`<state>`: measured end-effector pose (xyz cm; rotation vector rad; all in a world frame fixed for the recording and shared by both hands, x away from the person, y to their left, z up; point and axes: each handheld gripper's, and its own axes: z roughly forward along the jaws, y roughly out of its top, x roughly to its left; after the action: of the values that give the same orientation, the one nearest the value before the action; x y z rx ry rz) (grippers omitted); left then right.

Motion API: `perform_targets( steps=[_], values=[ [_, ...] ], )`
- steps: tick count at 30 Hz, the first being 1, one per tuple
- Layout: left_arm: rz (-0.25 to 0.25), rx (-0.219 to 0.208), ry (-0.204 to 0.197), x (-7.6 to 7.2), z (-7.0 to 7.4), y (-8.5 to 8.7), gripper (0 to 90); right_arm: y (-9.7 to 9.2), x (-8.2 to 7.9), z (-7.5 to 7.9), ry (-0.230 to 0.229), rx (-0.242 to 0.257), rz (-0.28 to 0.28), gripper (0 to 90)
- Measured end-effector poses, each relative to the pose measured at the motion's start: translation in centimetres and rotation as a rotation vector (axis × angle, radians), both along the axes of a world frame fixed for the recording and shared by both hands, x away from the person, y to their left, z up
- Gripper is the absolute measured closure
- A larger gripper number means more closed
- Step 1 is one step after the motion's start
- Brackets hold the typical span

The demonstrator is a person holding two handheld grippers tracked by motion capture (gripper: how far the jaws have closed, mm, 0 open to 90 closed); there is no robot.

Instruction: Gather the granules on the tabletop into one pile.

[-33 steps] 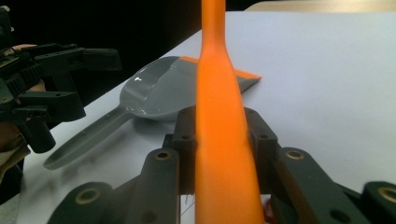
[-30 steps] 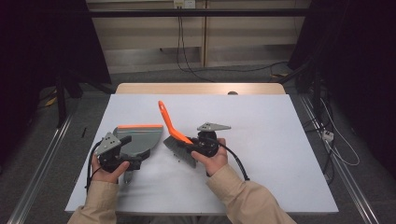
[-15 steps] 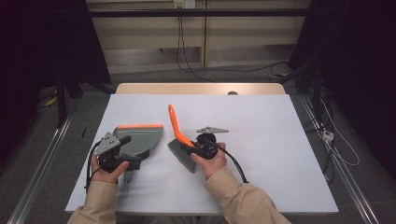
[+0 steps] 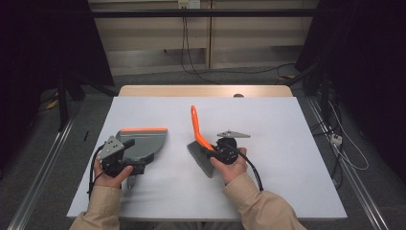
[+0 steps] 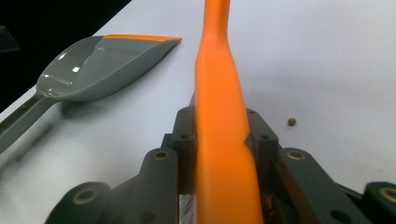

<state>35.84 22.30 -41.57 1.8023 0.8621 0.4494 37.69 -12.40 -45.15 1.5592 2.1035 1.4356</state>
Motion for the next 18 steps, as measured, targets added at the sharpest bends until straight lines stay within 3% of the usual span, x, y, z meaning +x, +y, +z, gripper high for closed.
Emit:
perform_targets(
  steps=[18],
  values=[
    [0.0, 0.002, -0.001, 0.0, 0.0, -0.1, 5.7, -3.1, -0.1, -0.2, 0.013, 0.017, -0.044, 70.3]
  ],
)
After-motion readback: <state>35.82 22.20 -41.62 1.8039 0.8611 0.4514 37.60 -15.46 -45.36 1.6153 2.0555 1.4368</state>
